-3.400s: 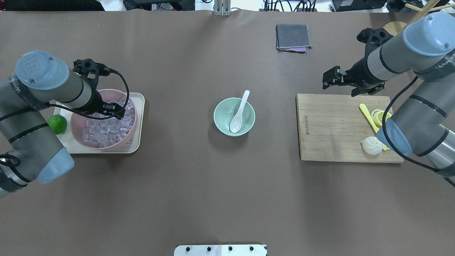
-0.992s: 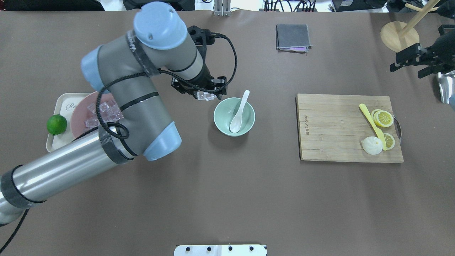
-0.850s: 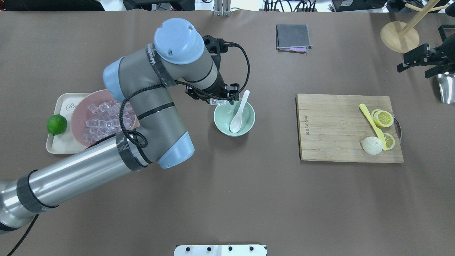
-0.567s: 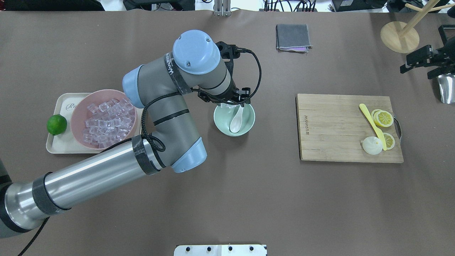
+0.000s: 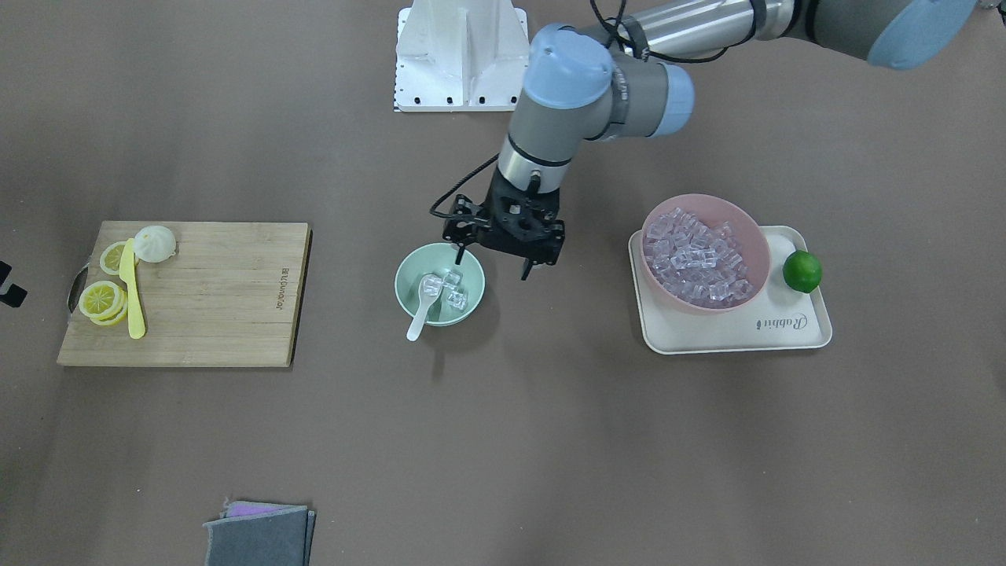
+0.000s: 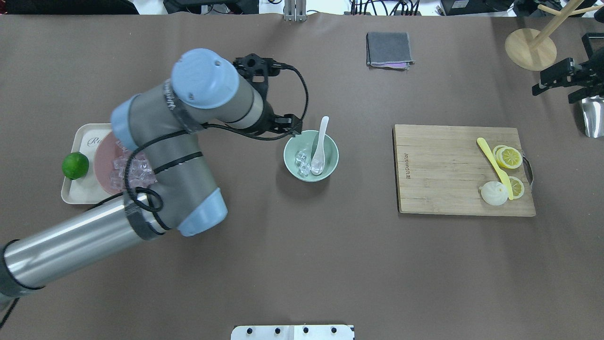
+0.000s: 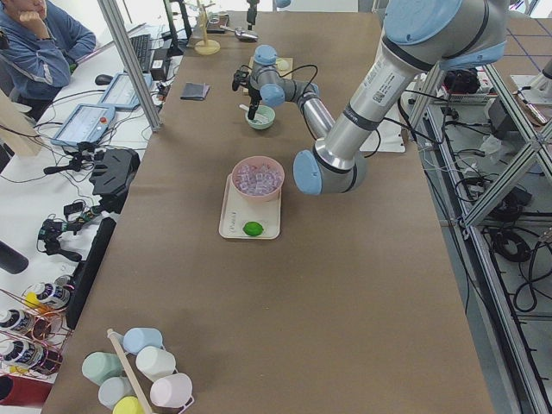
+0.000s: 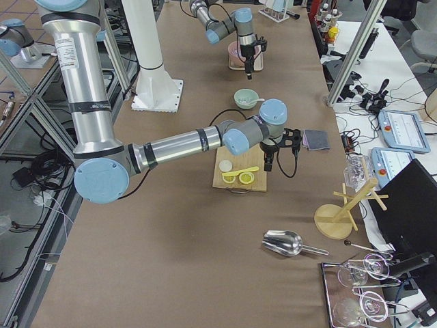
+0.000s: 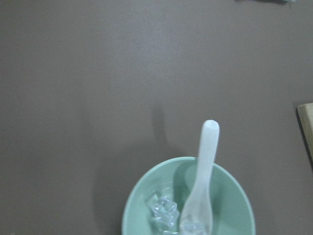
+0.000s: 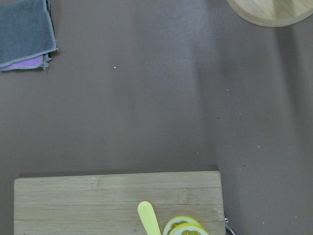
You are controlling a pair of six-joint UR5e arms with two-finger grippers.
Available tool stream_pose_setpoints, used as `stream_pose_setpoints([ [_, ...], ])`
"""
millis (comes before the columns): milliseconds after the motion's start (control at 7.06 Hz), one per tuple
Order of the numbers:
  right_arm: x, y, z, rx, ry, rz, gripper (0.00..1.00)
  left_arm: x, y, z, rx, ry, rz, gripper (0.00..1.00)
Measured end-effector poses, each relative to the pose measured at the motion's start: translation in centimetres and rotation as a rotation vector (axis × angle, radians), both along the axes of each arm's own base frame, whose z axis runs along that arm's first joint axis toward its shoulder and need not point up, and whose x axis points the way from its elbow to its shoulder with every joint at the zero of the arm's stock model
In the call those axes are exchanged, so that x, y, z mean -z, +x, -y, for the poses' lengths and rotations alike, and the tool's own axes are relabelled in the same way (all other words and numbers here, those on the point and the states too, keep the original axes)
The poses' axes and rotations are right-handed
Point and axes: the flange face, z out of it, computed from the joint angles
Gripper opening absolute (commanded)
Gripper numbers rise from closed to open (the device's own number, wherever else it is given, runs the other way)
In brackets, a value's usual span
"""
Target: Put spoon and ice into bowl
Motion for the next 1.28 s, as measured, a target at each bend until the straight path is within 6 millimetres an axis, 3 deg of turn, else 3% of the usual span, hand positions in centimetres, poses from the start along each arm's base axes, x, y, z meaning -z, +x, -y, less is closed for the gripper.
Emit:
stream_pose_setpoints([
  [283,-1.3,3.1,0.3,-0.007,0.031,-0.018,1.0,-6.0,-12.8,3.0,0.029,-0.042,0.053,0.98],
  [567,-5.2,8.9,0.4,0.001,0.084,-0.047,1.0,-13.3,-26.5,2.7,-0.012,-0.008,0.123,0.98],
  [850,-11.2,15.1,-0.5,0.03,0.131,-0.08,1.0,-23.9,-39.1,0.9,-0.059,0.014,0.2,0.98],
  [992,-13.3,17.7,-1.6,0.029,0.145,-0.093,1.0,-30.1,-44.0,-1.1,-0.1,0.019,0.249,0.98],
  [1133,-14.6,19.8,-2.9,0.016,0.152,-0.101,1.0,-35.5,-47.1,-3.8,-0.135,-0.005,0.282,0.98],
  [1275,-15.7,21.1,-4.3,0.008,0.154,-0.106,1.0,-39.5,-48.8,-5.8,-0.157,-0.042,0.298,0.98],
])
